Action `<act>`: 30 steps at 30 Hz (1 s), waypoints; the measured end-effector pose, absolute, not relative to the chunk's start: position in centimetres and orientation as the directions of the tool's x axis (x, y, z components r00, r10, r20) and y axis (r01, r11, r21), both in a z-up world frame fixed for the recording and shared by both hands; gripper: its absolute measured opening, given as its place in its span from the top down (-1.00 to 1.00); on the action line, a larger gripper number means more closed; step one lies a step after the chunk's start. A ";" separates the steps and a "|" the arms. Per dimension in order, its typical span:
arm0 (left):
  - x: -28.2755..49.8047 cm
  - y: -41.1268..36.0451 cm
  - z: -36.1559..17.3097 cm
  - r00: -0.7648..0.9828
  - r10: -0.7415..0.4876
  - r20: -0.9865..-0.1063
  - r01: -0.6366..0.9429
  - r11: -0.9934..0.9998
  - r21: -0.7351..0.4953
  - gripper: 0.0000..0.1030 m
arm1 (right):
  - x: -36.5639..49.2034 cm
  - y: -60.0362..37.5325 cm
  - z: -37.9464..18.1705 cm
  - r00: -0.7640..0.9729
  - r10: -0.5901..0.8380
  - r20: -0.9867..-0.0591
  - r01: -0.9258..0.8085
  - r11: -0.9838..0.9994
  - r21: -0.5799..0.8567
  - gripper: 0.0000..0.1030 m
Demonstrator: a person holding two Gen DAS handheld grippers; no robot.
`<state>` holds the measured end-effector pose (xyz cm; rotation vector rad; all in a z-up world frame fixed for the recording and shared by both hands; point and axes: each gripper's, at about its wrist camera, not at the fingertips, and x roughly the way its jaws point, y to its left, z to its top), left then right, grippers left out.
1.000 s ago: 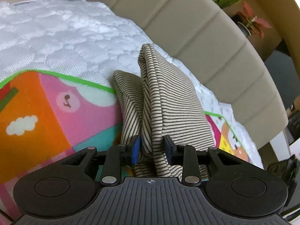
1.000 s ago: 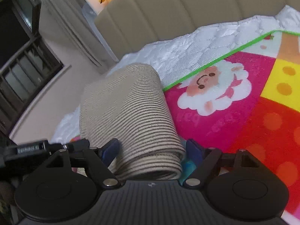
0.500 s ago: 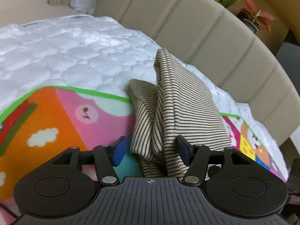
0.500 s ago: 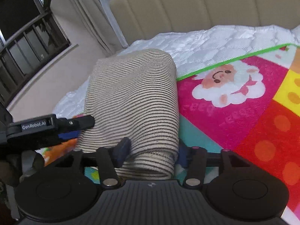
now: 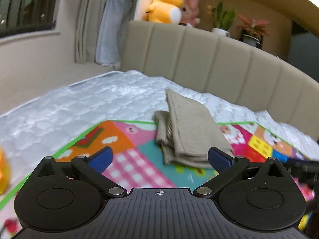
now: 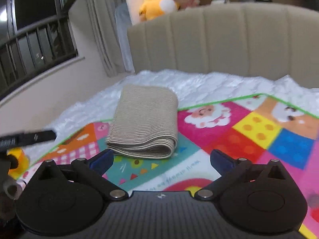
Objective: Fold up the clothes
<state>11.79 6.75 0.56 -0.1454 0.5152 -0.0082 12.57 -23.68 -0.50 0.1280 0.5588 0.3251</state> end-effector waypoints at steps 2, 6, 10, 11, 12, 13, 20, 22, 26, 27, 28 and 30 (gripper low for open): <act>9.3 5.6 1.6 0.875 -0.022 -0.484 -0.029 0.995 -0.097 -1.00 | 10.9 -24.4 0.3 0.811 0.334 -0.480 -0.266 0.942 0.207 -1.00; 5.7 3.5 2.2 0.888 -0.021 -0.459 -0.034 0.993 -0.110 -1.00 | 8.1 -25.3 0.2 0.814 0.349 -0.464 -0.281 0.936 0.212 -1.00; 5.2 1.7 0.1 0.856 -0.043 -0.514 -0.003 0.996 -0.089 -1.00 | 7.6 -24.8 -0.3 0.784 0.368 -0.500 -0.305 0.930 0.206 -1.00; 5.3 1.3 0.1 0.851 -0.026 -0.525 -0.008 0.998 -0.064 -1.00 | 7.6 -24.7 -0.4 0.776 0.372 -0.509 -0.310 0.928 0.204 -1.00; 5.5 1.0 0.0 0.845 -0.010 -0.534 -0.013 0.999 -0.039 -1.00 | 7.4 -24.6 -0.4 0.776 0.370 -0.510 -0.310 0.929 0.202 -1.00; 5.5 1.1 0.0 0.846 -0.009 -0.533 -0.015 0.999 -0.041 -1.00 | 7.3 -24.5 -0.5 0.777 0.365 -0.513 -0.312 0.931 0.190 -1.00; 5.7 1.4 -0.5 0.838 -0.010 -0.546 -0.023 0.998 -0.053 -1.00 | 7.2 -24.0 -0.8 0.773 0.355 -0.525 -0.321 0.934 0.159 -1.00; 5.6 1.5 -0.6 0.839 -0.012 -0.544 -0.023 0.998 -0.057 -1.00 | 7.2 -24.0 -0.8 0.770 0.355 -0.530 -0.318 0.934 0.164 -1.00; 5.7 1.6 -0.7 0.837 -0.013 -0.548 -0.025 0.998 -0.062 -1.00 | 7.4 -24.1 -0.9 0.766 0.356 -0.536 -0.311 0.934 0.176 -1.00; 5.7 1.7 -0.7 0.836 -0.013 -0.548 -0.026 0.998 -0.064 -1.00 | 7.4 -24.2 -0.9 0.765 0.356 -0.537 -0.309 0.934 0.179 -1.00; 5.8 1.8 -0.7 0.836 -0.014 -0.549 -0.026 0.997 -0.066 -1.00 | 7.4 -24.2 -0.9 0.764 0.356 -0.538 -0.308 0.934 0.180 -1.00; 5.8 1.8 -0.7 0.835 -0.015 -0.550 -0.027 0.997 -0.068 -1.00 | 7.5 -24.2 -1.0 0.762 0.355 -0.541 -0.307 0.934 0.180 -1.00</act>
